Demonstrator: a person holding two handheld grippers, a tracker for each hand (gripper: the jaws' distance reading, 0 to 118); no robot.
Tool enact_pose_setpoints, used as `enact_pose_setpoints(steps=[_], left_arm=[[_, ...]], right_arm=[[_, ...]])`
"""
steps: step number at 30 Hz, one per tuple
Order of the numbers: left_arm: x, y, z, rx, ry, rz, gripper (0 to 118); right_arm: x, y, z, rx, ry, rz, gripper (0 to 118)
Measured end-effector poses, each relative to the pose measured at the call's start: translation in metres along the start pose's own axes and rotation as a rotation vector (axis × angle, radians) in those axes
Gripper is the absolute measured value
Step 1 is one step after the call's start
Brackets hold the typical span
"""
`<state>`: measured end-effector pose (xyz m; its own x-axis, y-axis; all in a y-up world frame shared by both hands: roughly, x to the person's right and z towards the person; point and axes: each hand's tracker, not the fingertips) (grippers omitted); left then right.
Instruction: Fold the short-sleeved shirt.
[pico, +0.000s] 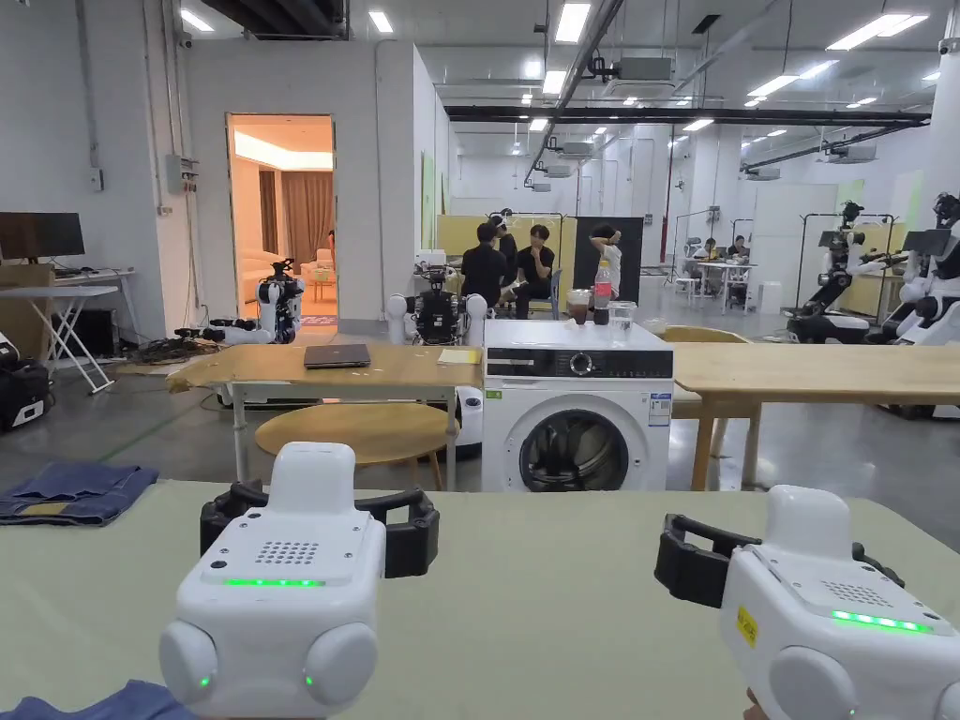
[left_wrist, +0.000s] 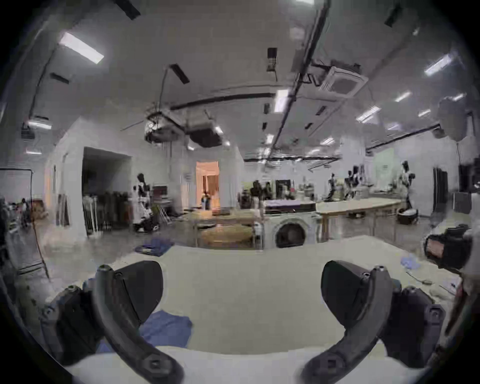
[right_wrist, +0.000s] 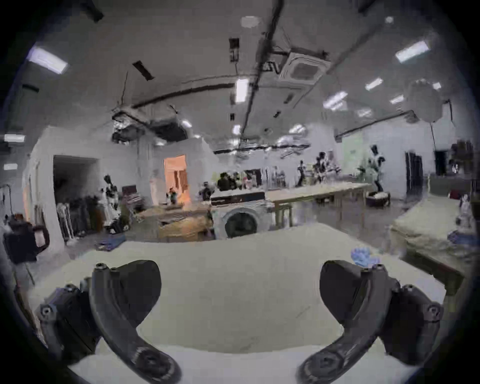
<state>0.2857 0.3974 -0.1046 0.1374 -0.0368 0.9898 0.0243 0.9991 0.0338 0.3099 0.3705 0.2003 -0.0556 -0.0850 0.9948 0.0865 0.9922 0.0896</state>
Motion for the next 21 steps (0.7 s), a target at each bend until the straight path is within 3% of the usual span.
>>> enact_pose_setpoints(steps=[5,21], left_arm=[[-0.0013,-0.0019,0.0018,-0.007,-0.004,-0.005,118],[-0.0007,0.0034,0.0088,-0.012,-0.04,0.015,118]], right_arm=[[-0.0079,0.0024,0.0079,0.048,-0.004,0.108,118],[-0.0054,0.0035,0.01,0.044,-0.004,0.142,118]])
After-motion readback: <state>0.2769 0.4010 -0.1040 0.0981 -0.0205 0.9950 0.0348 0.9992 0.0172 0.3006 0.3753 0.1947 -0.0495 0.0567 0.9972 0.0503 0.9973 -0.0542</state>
